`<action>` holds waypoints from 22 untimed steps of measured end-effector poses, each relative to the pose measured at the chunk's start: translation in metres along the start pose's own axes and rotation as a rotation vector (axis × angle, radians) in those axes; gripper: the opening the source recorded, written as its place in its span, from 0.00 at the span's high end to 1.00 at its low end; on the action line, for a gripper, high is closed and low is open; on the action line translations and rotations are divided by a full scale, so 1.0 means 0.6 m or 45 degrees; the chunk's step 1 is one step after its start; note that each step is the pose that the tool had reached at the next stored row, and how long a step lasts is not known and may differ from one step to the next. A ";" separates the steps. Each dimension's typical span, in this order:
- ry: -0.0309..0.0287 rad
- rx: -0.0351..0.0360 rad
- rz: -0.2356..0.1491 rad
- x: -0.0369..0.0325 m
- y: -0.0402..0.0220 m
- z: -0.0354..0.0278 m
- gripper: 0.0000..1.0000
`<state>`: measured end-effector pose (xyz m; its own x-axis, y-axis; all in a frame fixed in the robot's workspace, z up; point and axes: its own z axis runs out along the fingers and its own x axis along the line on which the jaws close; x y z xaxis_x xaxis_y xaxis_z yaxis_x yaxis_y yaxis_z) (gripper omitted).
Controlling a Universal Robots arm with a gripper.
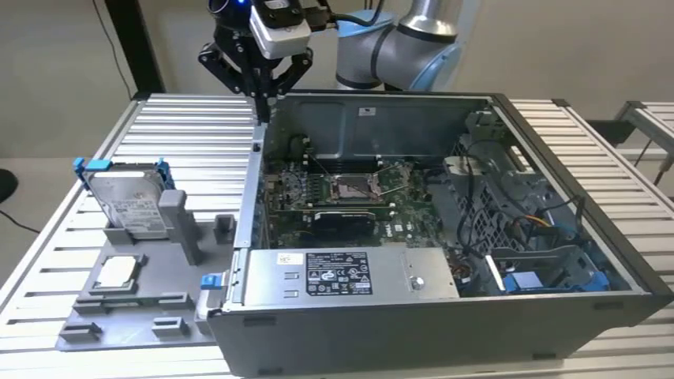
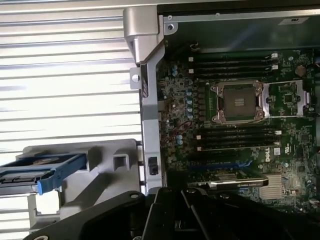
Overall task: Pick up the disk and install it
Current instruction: 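Reach for the disk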
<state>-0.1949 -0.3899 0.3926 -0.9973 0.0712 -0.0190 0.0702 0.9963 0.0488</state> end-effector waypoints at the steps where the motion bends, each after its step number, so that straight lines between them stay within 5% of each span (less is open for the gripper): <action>1: -0.0001 0.0000 0.000 0.003 0.000 0.000 1.00; 22: 0.0000 0.0000 0.000 0.058 -0.004 -0.001 1.00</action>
<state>-0.2297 -0.3899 0.3926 -0.9973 0.0713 -0.0190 0.0703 0.9963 0.0488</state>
